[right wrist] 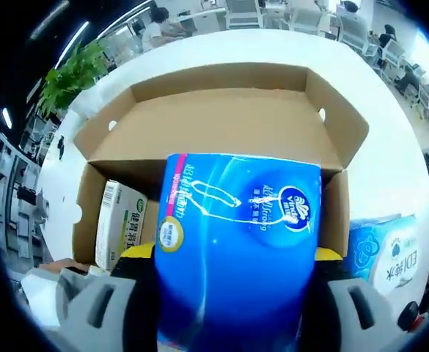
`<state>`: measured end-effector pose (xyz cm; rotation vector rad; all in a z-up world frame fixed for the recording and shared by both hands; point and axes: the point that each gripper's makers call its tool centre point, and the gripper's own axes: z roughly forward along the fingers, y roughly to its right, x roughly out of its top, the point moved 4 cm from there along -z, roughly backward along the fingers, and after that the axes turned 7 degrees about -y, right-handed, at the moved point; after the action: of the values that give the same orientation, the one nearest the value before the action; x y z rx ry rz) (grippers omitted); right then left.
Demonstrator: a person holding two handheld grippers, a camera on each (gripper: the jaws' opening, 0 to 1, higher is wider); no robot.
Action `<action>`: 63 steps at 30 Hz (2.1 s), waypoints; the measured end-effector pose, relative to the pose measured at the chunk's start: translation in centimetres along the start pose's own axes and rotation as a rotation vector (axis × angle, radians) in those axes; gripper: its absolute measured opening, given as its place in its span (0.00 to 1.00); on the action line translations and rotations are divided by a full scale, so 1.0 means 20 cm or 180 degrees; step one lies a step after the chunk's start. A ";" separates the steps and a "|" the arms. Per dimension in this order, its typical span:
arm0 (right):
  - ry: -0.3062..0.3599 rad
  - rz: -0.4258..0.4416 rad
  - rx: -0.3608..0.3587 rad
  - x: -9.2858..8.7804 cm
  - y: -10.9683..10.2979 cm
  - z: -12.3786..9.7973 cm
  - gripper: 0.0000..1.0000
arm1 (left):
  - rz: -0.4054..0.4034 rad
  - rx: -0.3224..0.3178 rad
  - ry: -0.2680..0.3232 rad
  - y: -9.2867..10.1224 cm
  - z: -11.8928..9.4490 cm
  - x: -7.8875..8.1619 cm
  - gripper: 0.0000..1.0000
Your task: Operate the shoe box by opening the lid, removing the specified soft item, and placing it in the target area until the item is outside and the box remains undamaged.
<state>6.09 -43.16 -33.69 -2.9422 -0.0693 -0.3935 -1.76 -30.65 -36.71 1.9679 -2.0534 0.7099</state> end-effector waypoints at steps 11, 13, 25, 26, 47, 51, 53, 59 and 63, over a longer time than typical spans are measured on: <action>0.0170 -0.0274 0.0093 0.03 -0.03 -0.16 0.80 | 0.0012 -0.0031 -0.0006 0.00 0.02 -0.01 0.03; 0.0173 -0.0303 0.0110 0.03 -0.03 -0.18 0.80 | 0.0014 -0.0032 -0.0006 0.00 0.04 -0.02 0.03; 0.0387 -0.0708 0.0123 0.06 -0.04 -0.42 0.80 | -0.0019 -0.0064 -0.0017 0.01 0.01 0.00 0.03; 0.0387 -0.0718 0.0123 0.05 -0.03 -0.43 0.80 | -0.0019 -0.0064 -0.0018 0.01 0.01 0.00 0.03; 0.0397 -0.1231 0.0009 -0.13 0.25 -0.74 0.79 | -0.0042 -0.0077 -0.0069 0.00 0.01 -0.01 0.03; 0.0329 -0.1339 -0.0070 -0.19 0.35 -0.76 0.79 | -0.0020 -0.0083 -0.0086 0.00 0.03 -0.02 0.03; 0.0287 -0.1438 -0.0129 -0.24 0.38 -0.78 0.79 | -0.0007 -0.0082 -0.0086 0.00 0.05 -0.03 0.03; 0.0091 -0.1689 -0.0204 -0.33 0.52 -0.78 0.79 | -0.0007 -0.0070 -0.0097 0.00 0.03 -0.02 0.03; -0.0023 -0.1833 -0.0229 -0.38 0.57 -0.79 0.79 | -0.0027 -0.0070 -0.0102 -0.01 0.05 -0.03 0.03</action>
<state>-4.57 -57.40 -22.49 -2.9436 -0.9311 -0.4626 -1.37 -30.55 -37.93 1.9874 -2.0609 0.6553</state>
